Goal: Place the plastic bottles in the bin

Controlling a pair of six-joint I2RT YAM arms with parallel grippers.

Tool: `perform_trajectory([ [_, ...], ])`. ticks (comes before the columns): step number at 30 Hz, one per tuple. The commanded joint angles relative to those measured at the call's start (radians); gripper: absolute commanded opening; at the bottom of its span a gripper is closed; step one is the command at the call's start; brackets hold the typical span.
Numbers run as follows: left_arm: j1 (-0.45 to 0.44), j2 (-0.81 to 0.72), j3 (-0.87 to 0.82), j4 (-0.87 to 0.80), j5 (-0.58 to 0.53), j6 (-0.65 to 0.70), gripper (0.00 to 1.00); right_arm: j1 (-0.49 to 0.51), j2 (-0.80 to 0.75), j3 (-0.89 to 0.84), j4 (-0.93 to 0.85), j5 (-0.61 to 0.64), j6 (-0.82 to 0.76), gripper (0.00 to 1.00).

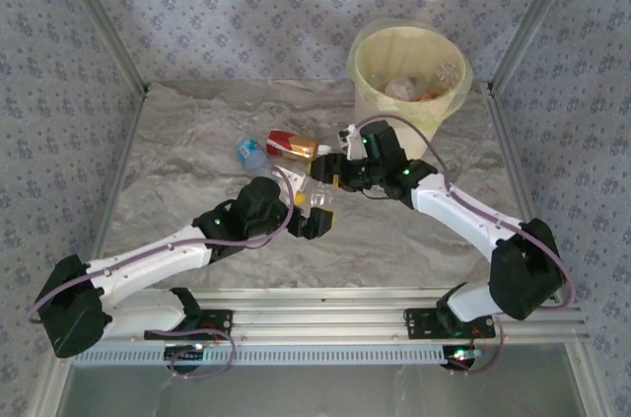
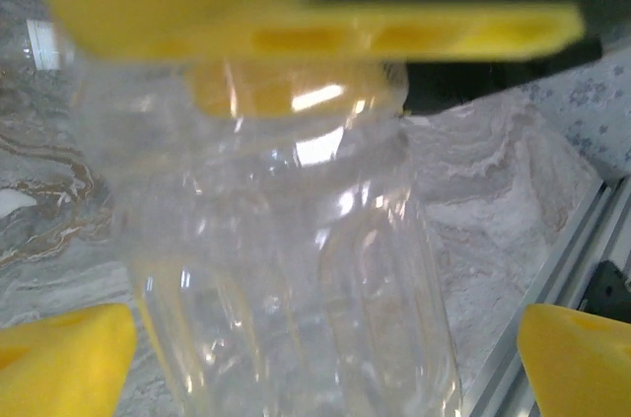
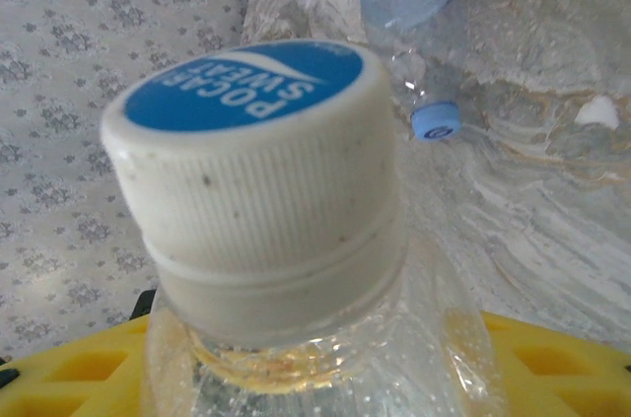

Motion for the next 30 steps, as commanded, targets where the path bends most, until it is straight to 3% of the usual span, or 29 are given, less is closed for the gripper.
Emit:
perform_trajectory([
  [1,-0.008,-0.039,0.064,-0.012,0.007,0.020,1.00,-0.056,-0.067,0.117,-0.106,0.027,-0.106,0.64],
  [8,-0.008,-0.102,0.109,-0.092,0.007,0.096,1.00,-0.218,-0.080,0.365,-0.215,0.021,-0.242,0.64],
  [17,0.051,-0.157,0.170,-0.258,-0.064,0.034,1.00,-0.360,0.085,0.755,-0.285,0.174,-0.328,0.64],
  [24,0.168,-0.151,0.213,-0.411,-0.074,-0.064,1.00,-0.376,0.287,1.009,-0.407,0.336,-0.437,0.64],
  [30,0.272,-0.128,0.230,-0.497,-0.082,-0.130,1.00,-0.380,0.458,1.199,-0.512,0.393,-0.487,0.65],
])
